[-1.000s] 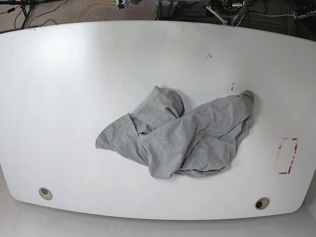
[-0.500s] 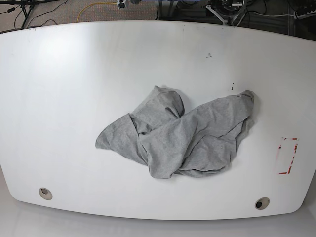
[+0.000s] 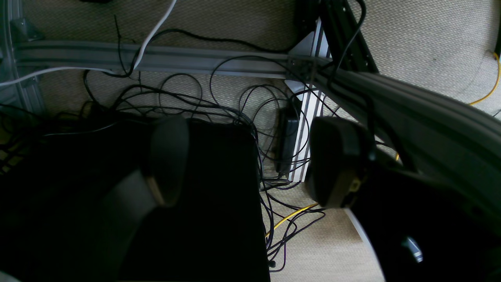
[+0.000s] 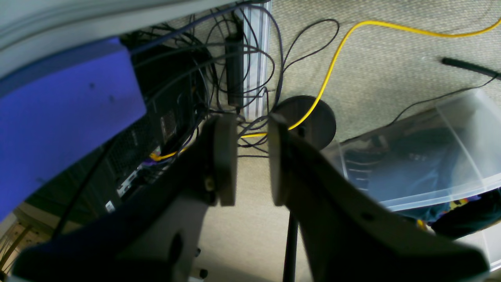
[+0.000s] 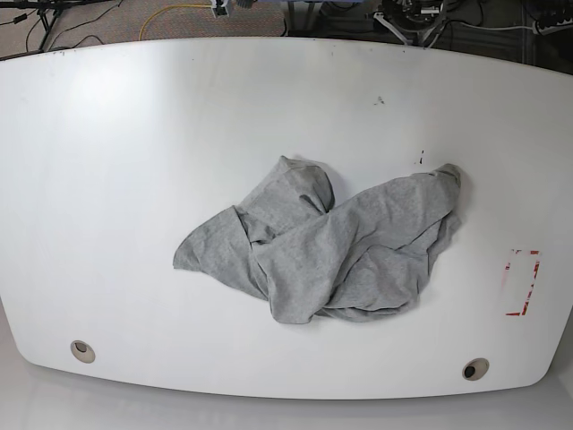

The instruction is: Fold the T-shirt properly

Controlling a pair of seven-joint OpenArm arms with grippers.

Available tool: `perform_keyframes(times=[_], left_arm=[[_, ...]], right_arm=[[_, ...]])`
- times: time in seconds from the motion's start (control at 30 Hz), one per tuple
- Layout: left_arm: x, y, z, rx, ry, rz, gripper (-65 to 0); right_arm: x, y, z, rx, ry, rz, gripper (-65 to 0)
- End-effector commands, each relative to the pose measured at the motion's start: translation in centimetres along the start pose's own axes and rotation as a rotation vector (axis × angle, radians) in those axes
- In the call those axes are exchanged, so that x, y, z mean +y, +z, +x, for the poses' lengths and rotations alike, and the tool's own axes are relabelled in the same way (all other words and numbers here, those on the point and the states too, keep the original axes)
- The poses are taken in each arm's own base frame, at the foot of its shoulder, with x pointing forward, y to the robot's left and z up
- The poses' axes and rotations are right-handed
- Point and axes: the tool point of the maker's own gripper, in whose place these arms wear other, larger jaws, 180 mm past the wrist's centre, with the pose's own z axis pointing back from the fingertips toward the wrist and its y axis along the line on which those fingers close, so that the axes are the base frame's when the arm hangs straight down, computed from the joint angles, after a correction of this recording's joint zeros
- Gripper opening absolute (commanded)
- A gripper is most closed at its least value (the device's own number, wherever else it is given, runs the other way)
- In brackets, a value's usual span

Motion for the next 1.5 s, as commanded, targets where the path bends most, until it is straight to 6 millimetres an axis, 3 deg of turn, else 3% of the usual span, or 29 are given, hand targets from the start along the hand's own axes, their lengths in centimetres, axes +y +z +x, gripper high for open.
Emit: perform_keyframes(times=[0.0,0.7,1.47], left_arm=[[0.4,0.1,0.2,-0.014,0.002,0.006,-19.2],[2.3,1.2,-0.6,-0.060,-0.013,0.051,-19.4],[2.6,1.7,-1.4,-0.067,-0.013,0.059,-18.9]], right_arm=[[0.0,0.1,-0.3,-0.004,0.000,0.004,-51.5],[-0.3,0.9,-1.1,-0.094,-0.005,-0.012,-51.6],[-1.5,1.2,-1.2,-0.099,-0.025,-0.027,-51.5]])
